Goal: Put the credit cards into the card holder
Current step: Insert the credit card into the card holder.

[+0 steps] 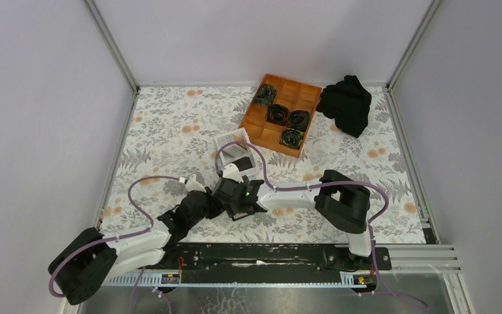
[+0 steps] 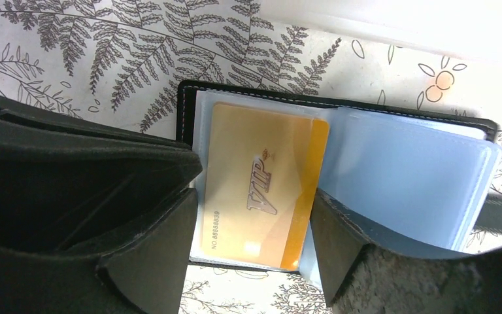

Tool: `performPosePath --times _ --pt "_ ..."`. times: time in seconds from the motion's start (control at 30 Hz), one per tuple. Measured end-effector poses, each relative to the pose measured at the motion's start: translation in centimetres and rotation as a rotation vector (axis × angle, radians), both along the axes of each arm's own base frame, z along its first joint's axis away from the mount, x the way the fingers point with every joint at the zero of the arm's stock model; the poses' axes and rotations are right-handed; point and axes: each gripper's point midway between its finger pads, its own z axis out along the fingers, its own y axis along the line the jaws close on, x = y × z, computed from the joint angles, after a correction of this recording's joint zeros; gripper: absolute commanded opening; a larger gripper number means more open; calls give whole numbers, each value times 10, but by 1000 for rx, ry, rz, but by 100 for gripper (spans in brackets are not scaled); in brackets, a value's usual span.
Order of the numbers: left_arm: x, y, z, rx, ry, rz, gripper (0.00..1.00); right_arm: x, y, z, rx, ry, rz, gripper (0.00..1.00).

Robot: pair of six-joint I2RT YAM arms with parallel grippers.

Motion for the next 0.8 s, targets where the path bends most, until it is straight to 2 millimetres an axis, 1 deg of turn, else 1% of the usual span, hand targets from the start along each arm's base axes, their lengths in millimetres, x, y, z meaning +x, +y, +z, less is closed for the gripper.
performPosePath --times 0.2,0.57,0.67,0.8 --pt "-2 3 0 -6 -4 7 15 1 -2 1 -12 -17 -7 75" --pt "-2 3 -1 -4 -1 12 16 2 -4 3 -17 -33 -11 76" --pt "-3 4 -1 -3 1 11 22 2 -5 4 -14 -35 -11 75" --pt "-5 6 1 7 3 13 38 0 -11 5 -20 -35 -7 75"
